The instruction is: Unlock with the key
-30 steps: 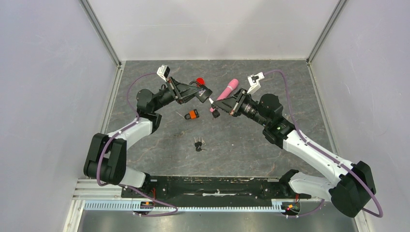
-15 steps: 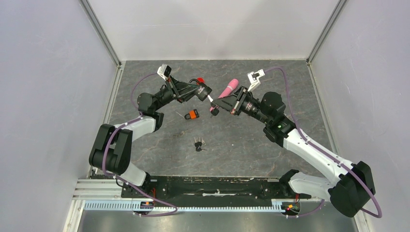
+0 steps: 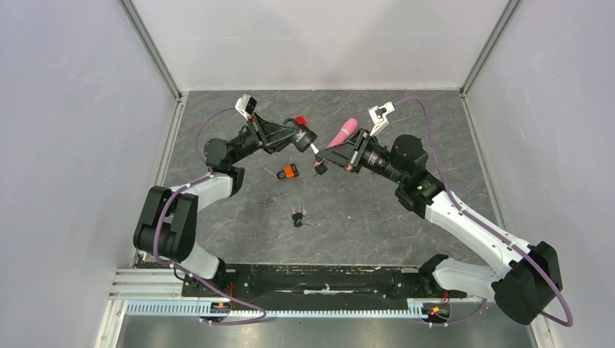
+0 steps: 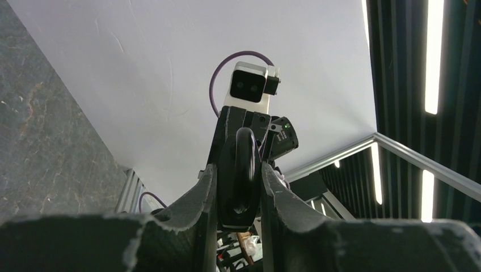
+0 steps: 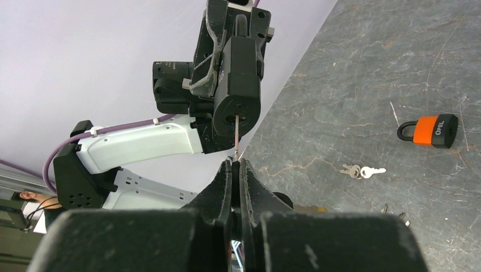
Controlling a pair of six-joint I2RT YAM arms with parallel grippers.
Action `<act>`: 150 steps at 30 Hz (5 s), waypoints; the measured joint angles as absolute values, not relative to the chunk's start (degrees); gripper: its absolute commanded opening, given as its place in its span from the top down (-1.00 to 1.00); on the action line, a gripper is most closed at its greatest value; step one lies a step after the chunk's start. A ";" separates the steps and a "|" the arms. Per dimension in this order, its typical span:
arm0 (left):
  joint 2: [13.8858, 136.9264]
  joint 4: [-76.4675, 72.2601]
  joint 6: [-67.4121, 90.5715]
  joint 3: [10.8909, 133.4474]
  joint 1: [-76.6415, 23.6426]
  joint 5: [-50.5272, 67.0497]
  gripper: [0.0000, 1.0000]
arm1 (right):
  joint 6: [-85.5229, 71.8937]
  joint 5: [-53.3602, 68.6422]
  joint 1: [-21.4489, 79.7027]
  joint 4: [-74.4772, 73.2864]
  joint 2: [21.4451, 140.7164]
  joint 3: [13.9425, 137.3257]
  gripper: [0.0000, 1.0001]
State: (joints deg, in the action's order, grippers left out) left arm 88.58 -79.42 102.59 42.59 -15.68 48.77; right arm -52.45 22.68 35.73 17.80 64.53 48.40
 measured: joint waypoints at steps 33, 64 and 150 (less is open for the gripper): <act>88.55 -79.31 102.59 43.55 -14.74 53.74 0.96 | -51.46 30.83 32.03 15.09 64.69 49.69 1.00; 86.94 -79.48 102.85 43.55 -13.10 54.13 0.96 | -51.44 26.63 34.85 16.05 65.08 49.69 1.00; 86.83 -80.25 104.09 43.53 -13.15 52.49 0.95 | -53.95 26.02 34.59 18.11 65.28 49.47 1.00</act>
